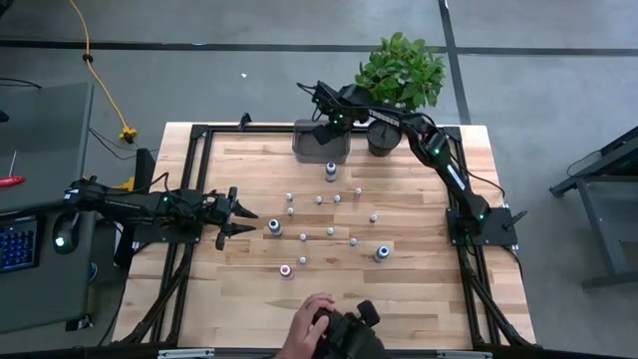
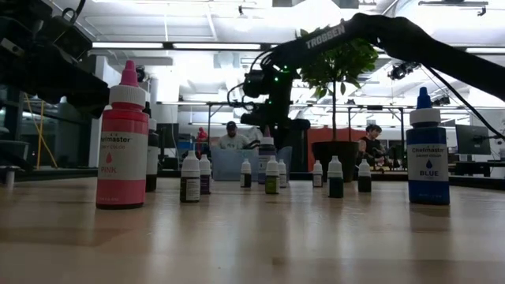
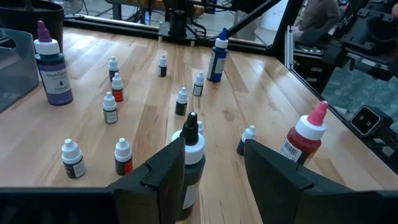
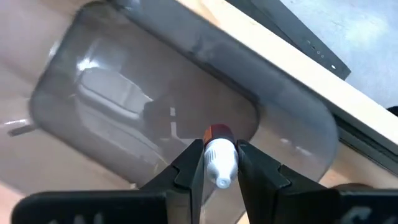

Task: Pick & Place food coloring
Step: Put the small orange food coloring bottle into the black bin

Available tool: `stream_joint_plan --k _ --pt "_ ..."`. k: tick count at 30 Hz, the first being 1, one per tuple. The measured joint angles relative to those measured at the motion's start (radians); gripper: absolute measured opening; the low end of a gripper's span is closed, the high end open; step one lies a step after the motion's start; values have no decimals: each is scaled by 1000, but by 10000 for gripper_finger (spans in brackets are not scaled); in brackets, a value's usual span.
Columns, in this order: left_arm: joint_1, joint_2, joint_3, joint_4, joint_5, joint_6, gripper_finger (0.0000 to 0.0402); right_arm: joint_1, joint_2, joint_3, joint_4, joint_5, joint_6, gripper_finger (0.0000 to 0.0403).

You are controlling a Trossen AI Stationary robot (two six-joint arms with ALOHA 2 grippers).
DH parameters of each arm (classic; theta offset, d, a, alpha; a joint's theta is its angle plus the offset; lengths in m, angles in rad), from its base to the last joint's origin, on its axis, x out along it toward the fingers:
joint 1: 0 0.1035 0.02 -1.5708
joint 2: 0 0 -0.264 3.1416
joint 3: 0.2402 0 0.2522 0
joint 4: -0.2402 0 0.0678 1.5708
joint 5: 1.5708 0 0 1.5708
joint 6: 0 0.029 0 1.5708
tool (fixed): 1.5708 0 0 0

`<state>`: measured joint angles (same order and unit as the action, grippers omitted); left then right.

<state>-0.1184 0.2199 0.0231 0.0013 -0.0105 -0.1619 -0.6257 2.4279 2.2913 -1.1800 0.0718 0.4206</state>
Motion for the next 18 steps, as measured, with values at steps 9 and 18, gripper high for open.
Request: stream_joint_plan --k 9,18 --pt "0 0 0 0 0 0 163 -10 14 0 -9 0 24 80" --pt "0 0 0 0 0 0 163 -7 13 0 -15 -15 24 84"
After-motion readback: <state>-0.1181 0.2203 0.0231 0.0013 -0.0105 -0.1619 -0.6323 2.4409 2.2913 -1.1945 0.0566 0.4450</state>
